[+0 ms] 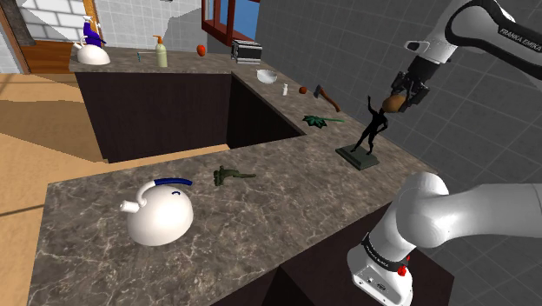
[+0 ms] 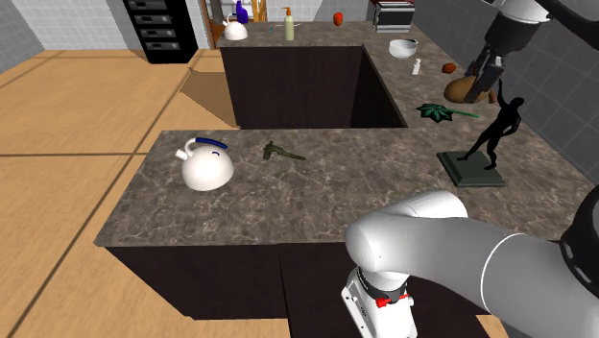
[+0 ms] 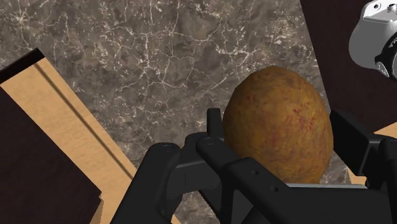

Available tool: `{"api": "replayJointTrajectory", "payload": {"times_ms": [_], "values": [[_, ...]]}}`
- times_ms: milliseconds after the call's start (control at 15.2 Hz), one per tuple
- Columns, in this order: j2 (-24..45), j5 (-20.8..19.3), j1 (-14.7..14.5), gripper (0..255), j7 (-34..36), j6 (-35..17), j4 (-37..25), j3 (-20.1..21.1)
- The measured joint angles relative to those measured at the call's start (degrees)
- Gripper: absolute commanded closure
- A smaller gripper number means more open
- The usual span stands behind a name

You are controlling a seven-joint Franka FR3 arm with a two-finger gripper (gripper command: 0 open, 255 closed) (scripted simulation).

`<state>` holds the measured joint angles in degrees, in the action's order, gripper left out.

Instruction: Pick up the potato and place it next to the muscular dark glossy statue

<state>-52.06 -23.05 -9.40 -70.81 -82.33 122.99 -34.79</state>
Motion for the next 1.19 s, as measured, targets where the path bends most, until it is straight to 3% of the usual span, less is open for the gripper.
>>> {"api": "replayJointTrajectory", "payload": {"times_ms": [396, 792, 1188], "values": [[3.4, -3.9, -1.7, 255, -8.4, 0.4, -7.4, -8.9], [8.2, -6.4, -6.3, 255, -16.7, 0.0, -16.5, -19.5], [13.5, -7.4, -16.6, 255, -25.5, 1.0, -30.3, -34.2]]}}
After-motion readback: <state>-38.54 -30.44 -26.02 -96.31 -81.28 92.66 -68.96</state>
